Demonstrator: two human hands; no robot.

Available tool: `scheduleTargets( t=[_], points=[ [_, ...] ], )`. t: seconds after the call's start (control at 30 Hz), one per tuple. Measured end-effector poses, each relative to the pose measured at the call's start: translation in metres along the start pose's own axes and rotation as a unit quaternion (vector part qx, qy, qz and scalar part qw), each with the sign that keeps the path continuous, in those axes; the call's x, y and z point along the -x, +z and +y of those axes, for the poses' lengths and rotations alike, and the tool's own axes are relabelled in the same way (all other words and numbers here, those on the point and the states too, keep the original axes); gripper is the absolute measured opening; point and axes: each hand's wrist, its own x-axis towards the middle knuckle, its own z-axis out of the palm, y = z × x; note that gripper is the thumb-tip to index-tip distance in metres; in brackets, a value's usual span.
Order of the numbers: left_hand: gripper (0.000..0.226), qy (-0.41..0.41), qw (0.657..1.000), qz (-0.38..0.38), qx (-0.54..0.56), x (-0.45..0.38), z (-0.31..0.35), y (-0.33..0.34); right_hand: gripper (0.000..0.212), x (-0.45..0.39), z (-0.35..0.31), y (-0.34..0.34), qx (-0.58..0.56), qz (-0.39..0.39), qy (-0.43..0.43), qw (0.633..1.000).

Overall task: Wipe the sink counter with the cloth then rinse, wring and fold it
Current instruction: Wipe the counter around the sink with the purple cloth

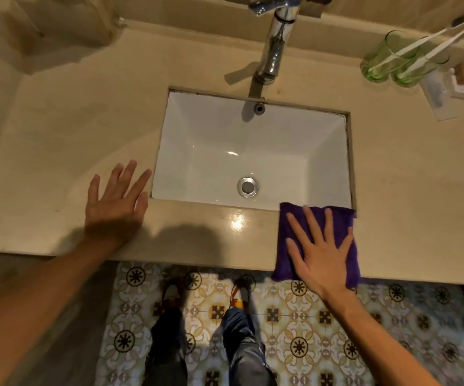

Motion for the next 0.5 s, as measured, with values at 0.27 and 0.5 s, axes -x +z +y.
scheduleTargets(
  t=[0.27, 0.5],
  points=[
    [0.055, -0.014, 0.992, -0.077, 0.103, -0.011, -0.022, -0.013, 0.056, -0.024, -0.200, 0.004, -0.037, 0.001, -0.094, 0.995],
    [0.055, 0.016, 0.999, -0.029, 0.025, -0.009, -0.076, -0.004, 0.057, -0.037, -0.282, 0.002, -0.072, 0.004, -0.118, 0.990]
  ],
)
